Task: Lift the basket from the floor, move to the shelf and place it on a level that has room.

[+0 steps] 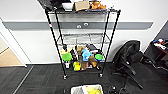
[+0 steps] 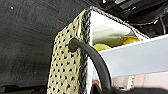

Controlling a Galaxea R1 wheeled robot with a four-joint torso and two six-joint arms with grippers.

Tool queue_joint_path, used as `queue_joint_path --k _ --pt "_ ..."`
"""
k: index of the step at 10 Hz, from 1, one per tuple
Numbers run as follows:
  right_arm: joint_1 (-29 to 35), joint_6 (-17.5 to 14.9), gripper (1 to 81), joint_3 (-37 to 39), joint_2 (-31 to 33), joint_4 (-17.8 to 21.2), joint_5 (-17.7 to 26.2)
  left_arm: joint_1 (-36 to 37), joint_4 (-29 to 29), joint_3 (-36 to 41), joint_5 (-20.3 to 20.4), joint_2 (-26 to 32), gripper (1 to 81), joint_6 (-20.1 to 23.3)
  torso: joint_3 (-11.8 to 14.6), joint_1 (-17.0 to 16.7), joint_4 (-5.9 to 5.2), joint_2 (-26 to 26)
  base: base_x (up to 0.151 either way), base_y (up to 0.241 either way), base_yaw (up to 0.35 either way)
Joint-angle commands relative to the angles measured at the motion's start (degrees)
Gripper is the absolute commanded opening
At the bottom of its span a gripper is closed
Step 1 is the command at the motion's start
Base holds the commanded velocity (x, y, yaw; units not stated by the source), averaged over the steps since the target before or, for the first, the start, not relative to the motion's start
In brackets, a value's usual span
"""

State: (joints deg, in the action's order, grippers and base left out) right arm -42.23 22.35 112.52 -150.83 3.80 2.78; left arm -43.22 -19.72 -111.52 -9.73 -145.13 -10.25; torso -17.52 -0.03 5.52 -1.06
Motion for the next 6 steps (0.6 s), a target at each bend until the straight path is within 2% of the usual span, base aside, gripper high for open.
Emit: queue_joint_path --k 1,2,6 --pt "7.19 0.33 1.0 -2.22 0.95 1.12 0.12 6.87 -1.37 1.74 -2.58 0.98 1.0 0.06 -0.02 0.03 0.0 0.0 0.092 0.0 0.0" --pt "7.28 0.33 1.0 -2.4 0.95 1.21 0.12 6.87 -1.37 1.74 -2.58 1.15 1.0 0.06 -0.06 0.03 0.0 -0.02 0.092 0.0 0.0" --pt "7.19 0.33 1.0 -2.67 0.95 1.12 0.12 6.87 -1.37 1.92 -2.66 1.15 1.0 0.06 4.31 0.03 0.0 0.0 0.092 0.0 0.0"
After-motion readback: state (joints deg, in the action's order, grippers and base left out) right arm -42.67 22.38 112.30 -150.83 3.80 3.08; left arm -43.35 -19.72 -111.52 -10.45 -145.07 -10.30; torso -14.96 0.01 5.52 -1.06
